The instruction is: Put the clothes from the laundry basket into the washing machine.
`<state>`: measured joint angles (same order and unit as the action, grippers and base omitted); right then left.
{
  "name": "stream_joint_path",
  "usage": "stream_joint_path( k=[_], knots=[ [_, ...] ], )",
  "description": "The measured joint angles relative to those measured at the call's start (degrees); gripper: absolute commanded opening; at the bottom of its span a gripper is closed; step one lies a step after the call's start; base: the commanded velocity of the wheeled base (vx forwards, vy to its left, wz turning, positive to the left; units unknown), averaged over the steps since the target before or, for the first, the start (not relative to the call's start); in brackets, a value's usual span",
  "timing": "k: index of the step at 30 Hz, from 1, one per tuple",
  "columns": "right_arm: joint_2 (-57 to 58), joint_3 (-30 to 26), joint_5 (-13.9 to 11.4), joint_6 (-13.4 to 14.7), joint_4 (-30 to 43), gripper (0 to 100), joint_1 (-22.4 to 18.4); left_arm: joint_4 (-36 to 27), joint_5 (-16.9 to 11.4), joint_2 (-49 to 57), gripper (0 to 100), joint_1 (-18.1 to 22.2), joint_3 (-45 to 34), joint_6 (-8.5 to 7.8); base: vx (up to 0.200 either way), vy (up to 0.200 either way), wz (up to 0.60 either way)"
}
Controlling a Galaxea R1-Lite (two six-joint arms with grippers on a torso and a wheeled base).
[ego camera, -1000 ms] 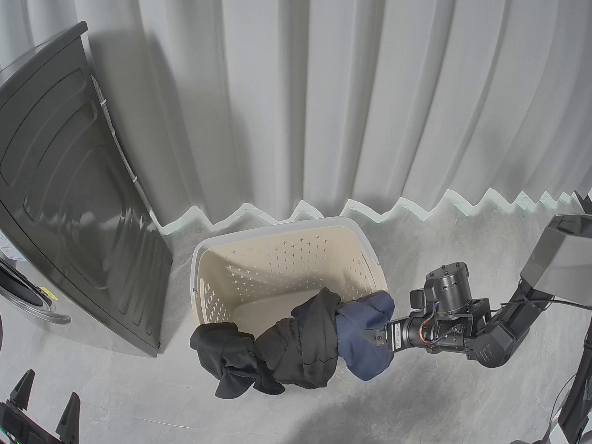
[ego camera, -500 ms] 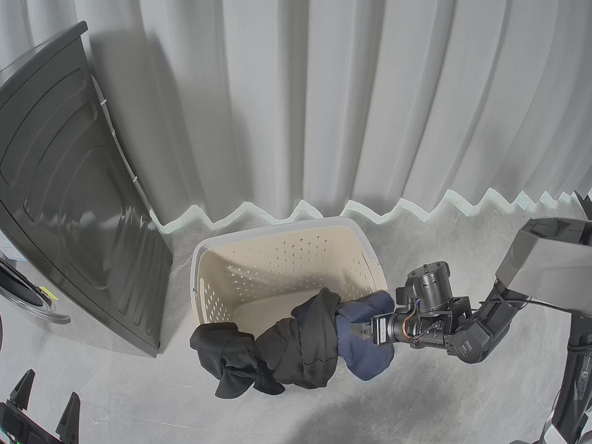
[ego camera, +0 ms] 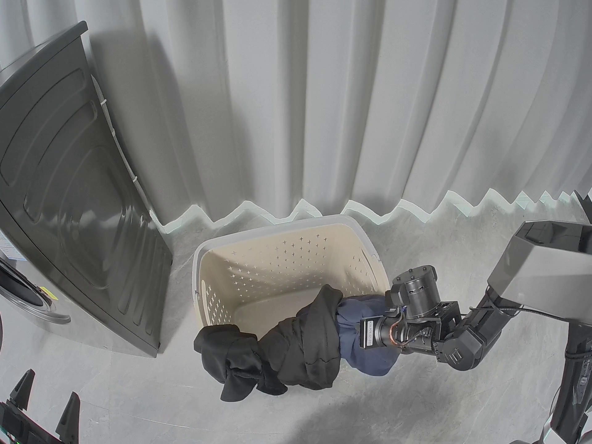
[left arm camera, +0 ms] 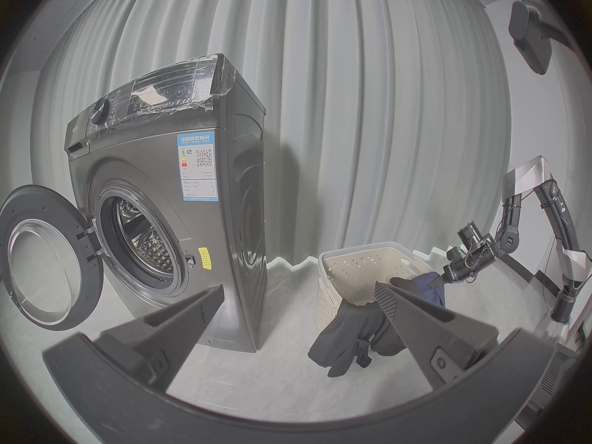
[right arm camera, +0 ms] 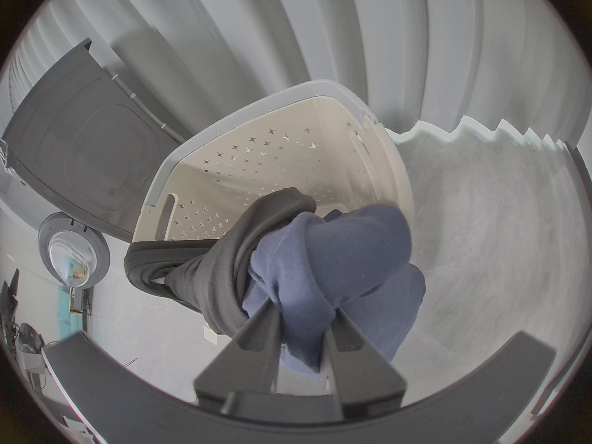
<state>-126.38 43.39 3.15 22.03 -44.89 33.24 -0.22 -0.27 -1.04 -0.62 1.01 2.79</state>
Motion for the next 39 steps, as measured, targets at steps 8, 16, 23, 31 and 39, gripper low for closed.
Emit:
stream_joint_path(
  k=[8, 16, 23, 31, 39],
  knots=[
    [3.75, -3.04, -0.04, 1.06, 0.3, 0, 1.93, 0.01, 0.0, 0.0, 100, 0.0, 0.0, -0.01, 0.0, 0.0, 0.0],
    [9.51, -6.68, 0.76, 1.48, 0.05, 0, 2.97, 0.0, 0.0, 0.0, 100, 0.0, 0.0, 0.0, 0.0, 0.0, 0.0],
    [12.91, -7.34, 4.38, 1.34, -0.46, 0, 2.95, 0.01, 0.0, 0.0, 100, 0.0, 0.0, -0.01, 0.0, 0.0, 0.0],
    [18.25, -7.51, 4.82, 1.29, 0.0, 0, 3.02, 0.01, 0.02, 0.0, 100, 0.0, 0.0, -0.01, 0.0, 0.0, 0.0],
    [26.11, -8.83, 4.79, 1.1, -0.16, 0, 2.85, 0.01, 0.02, 0.0, 100, 0.0, 0.0, -0.01, 0.0, 0.0, 0.0]
  ],
)
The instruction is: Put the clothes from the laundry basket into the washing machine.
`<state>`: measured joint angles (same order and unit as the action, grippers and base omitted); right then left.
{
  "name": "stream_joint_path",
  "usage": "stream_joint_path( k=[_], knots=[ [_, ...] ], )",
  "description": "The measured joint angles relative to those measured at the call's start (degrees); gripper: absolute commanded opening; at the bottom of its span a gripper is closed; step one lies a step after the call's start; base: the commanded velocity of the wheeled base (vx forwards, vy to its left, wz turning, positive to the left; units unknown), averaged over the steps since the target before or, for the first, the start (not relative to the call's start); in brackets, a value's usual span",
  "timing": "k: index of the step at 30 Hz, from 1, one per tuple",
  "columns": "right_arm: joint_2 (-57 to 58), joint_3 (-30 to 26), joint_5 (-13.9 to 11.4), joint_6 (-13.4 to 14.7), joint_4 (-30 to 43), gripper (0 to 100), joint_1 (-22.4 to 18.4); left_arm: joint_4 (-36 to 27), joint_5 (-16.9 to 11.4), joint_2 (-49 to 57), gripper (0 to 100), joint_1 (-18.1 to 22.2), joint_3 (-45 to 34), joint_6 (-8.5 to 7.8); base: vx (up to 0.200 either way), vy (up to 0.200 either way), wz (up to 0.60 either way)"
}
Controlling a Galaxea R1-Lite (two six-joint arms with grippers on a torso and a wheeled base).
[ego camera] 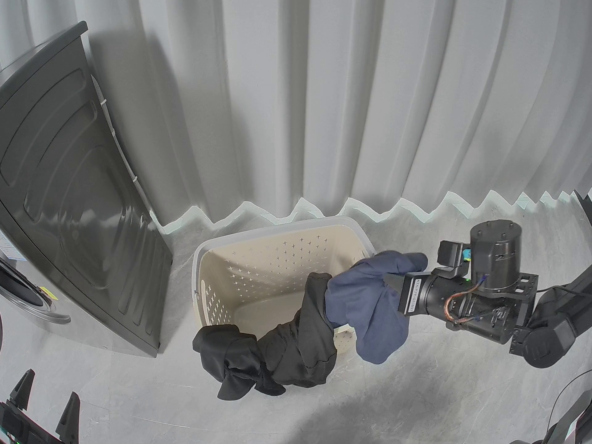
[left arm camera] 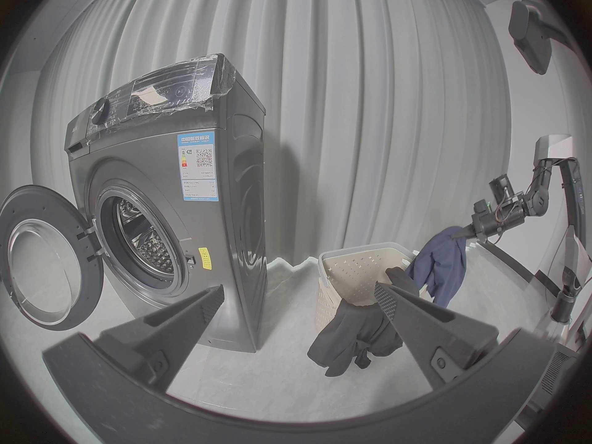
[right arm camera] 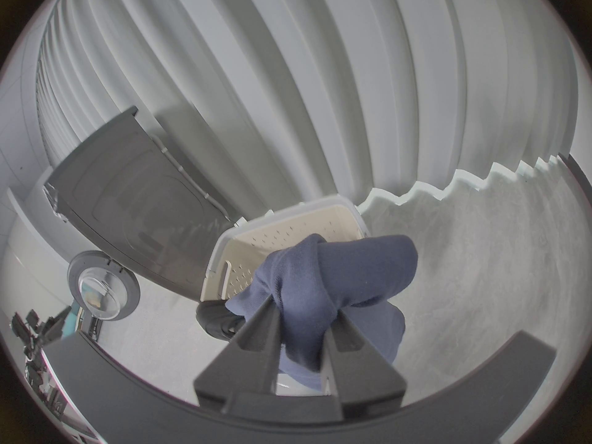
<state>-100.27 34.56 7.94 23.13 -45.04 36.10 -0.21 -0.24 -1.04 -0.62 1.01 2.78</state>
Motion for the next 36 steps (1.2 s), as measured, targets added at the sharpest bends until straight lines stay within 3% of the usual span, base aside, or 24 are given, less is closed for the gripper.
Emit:
stream_joint_path(
  k=[6, 12, 19, 25, 28, 36],
  knots=[
    [7.52, -1.29, -0.8, -1.84, -0.24, 0, 0.21, 0.0, -0.02, 0.0, 100, 0.0, 0.0, 0.0, 0.0, 0.0, 0.0],
    [14.82, -2.49, -2.77, -6.3, -0.99, 0, -0.27, 0.0, -0.02, 0.0, 100, 0.0, 0.0, -0.02, 0.0, 0.0, 0.0],
    [20.58, -3.61, -4.35, -9.86, -8.22, 0, -2.56, -0.01, -0.07, 0.0, 100, 0.02, 0.0, -0.13, 0.0, 0.0, 0.0],
    [22.59, -4.61, -7.78, -14.21, -15.3, 0, -5.71, 0.0, -0.09, 0.0, 100, 0.0, 0.0, -0.38, 0.0, 0.0, 0.0],
    [23.04, -5.9, -8.03, -15.03, -16.19, 0, -6.75, 0.0, -0.11, 0.0, 100, 0.0, 0.0, -0.43, 0.0, 0.0, 0.0],
    [24.03, -6.01, -7.86, -15.38, -16.59, 0, -7.55, 0.0, -0.11, 0.0, 100, 0.02, 0.0, -0.49, -0.2, 0.0, 0.0]
  ],
)
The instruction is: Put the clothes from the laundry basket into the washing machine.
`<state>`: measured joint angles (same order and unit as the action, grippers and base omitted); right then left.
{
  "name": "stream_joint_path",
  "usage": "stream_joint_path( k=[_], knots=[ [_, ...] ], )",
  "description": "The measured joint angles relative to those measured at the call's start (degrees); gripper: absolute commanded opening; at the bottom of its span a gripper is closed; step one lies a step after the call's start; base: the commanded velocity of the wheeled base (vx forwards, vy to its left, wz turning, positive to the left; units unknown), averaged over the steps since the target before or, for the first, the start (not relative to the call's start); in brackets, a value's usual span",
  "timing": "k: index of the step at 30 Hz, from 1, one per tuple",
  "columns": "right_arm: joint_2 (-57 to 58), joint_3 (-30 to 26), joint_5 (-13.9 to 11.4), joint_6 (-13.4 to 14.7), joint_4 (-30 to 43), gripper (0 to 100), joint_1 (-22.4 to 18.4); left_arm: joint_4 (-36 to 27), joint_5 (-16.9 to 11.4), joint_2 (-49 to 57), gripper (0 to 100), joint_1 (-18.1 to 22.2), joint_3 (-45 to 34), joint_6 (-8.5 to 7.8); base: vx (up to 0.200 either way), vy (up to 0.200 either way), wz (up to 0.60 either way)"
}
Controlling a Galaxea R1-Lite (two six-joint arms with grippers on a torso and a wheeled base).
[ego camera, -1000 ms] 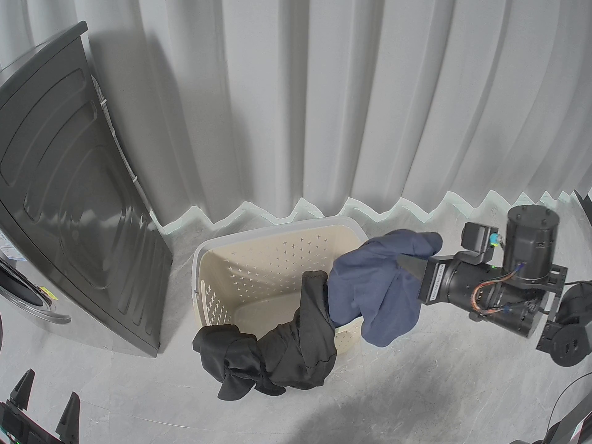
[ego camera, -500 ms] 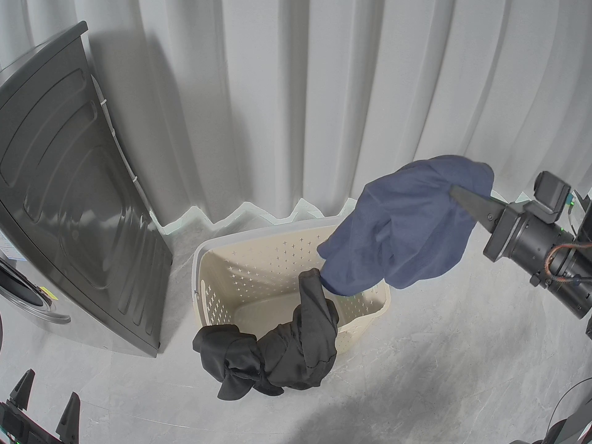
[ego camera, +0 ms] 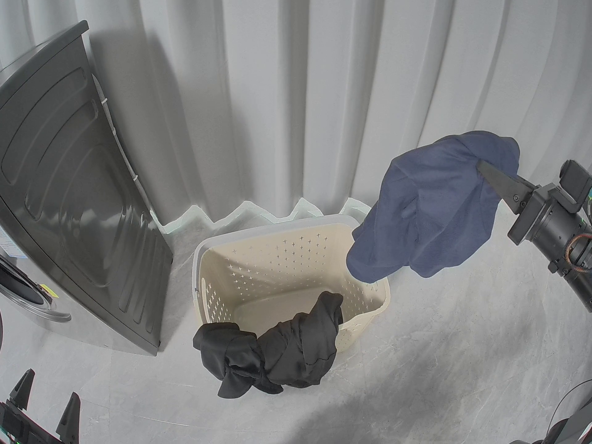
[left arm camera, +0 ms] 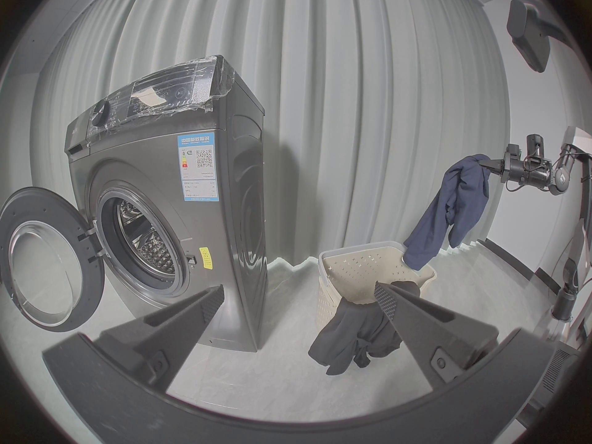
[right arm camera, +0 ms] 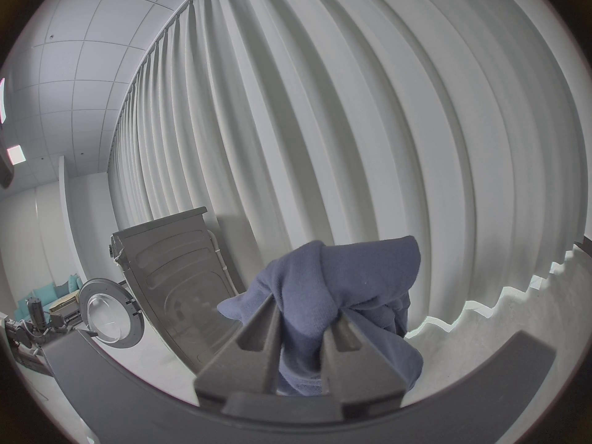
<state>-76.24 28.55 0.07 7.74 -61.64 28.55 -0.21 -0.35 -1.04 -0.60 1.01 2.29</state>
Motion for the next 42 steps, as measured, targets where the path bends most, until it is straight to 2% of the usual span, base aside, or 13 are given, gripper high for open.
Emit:
stream_joint_path(
  k=[16, 25, 42],
  knots=[
    [-0.33, 1.51, -1.22, -0.16, -0.13, 0, -0.39, -0.04, 0.02, 0.0, 100, -0.02, 0.0, 0.16, -0.2, 0.0, 0.0],
    [-0.28, 0.2, -1.44, 0.16, 0.06, 0, -1.43, -0.04, 0.0, 0.0, 100, -0.02, 0.0, 0.35, 0.0, 0.0, 0.0],
    [-1.49, 0.26, -1.38, -0.11, -1.18, 0, -1.79, -0.06, 0.02, 0.0, 100, -0.02, 0.0, 0.57, 0.0, 0.2, 0.0]
  ],
)
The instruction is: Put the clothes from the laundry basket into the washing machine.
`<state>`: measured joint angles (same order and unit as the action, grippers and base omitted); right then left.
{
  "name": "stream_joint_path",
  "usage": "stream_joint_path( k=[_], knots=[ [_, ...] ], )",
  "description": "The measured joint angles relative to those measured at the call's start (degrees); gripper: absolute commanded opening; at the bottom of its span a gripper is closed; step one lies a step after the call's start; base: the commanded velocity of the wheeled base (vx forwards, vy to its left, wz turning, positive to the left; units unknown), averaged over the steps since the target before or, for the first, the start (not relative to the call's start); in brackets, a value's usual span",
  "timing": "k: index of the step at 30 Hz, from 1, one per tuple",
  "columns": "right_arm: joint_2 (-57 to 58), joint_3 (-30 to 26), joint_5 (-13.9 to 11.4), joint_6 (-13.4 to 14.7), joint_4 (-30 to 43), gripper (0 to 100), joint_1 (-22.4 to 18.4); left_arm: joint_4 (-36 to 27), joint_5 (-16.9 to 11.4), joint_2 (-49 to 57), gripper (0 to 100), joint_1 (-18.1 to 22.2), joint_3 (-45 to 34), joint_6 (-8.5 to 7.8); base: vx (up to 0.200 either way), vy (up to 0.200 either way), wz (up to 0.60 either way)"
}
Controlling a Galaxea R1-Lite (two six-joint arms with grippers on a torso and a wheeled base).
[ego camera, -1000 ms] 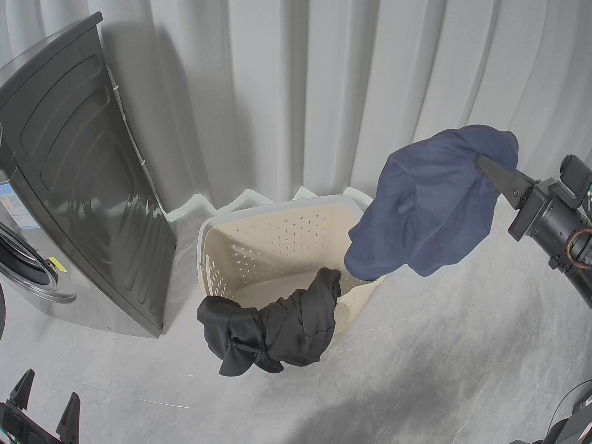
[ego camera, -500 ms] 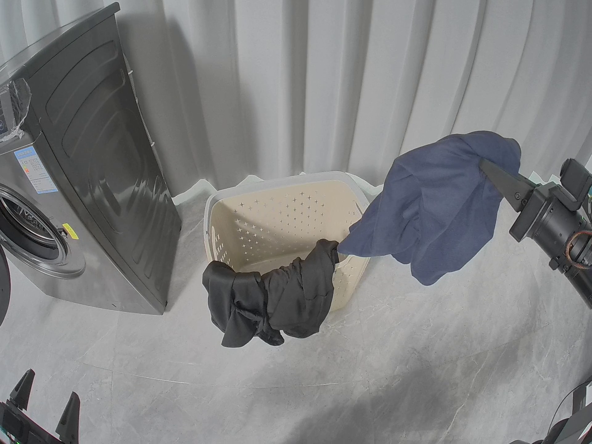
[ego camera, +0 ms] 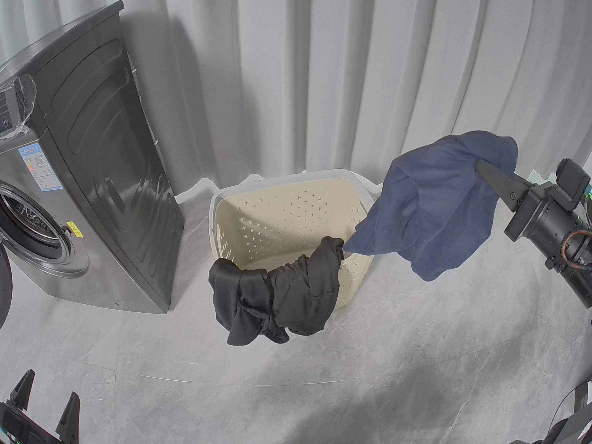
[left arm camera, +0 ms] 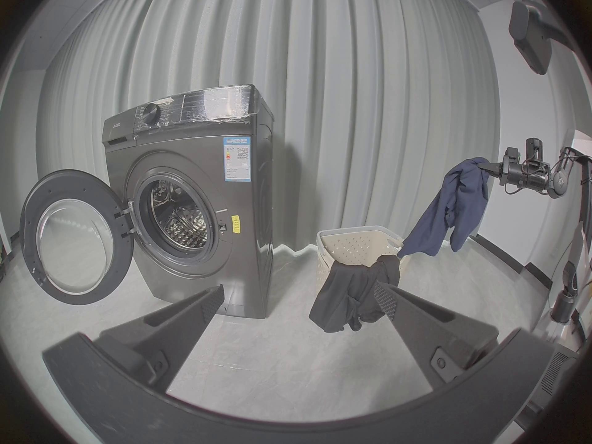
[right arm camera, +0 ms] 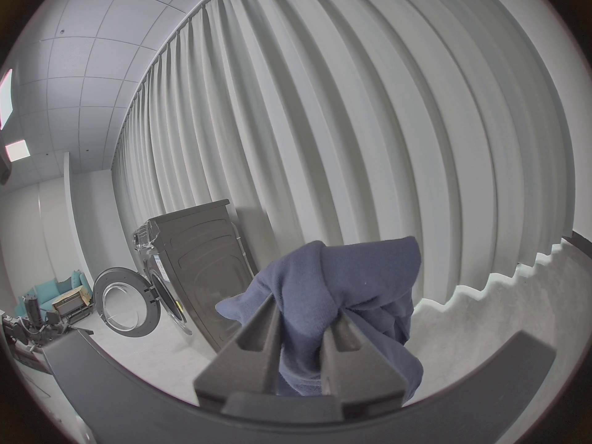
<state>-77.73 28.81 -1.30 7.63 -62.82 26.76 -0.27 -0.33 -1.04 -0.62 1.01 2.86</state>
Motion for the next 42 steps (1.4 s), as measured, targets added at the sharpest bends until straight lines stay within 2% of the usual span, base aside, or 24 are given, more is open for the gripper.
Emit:
stream_joint_path(
  k=[28, 42],
  knots=[
    [-0.44, -0.26, -0.09, -0.17, -0.76, 0, 0.69, 0.0, 0.0, 0.0, 100, 0.0, 0.0, 0.0, 0.0, 0.2, 0.0],
    [-0.27, -1.16, -1.21, -1.65, -0.82, 0, 0.8, 0.02, -0.02, 0.0, 100, -0.01, 0.0, 0.02, 0.0, 0.2, 0.0]
  ],
)
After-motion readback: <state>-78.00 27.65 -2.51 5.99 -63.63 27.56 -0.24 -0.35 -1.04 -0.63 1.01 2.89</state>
